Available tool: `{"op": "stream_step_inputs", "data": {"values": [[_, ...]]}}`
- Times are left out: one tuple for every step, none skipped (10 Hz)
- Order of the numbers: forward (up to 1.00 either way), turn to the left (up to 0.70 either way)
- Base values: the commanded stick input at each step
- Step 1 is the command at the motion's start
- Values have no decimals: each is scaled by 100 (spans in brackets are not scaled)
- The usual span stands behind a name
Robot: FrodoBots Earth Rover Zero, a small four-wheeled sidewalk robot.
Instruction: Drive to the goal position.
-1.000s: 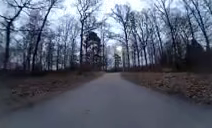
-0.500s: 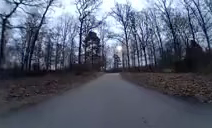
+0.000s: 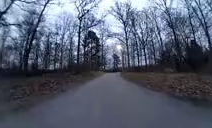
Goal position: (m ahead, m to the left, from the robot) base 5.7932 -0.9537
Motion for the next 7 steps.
{"op": "stream_step_inputs", "data": {"values": [[100, 0], [100, 0], [100, 0], [100, 0], [100, 0], [100, 0], [100, 0]]}}
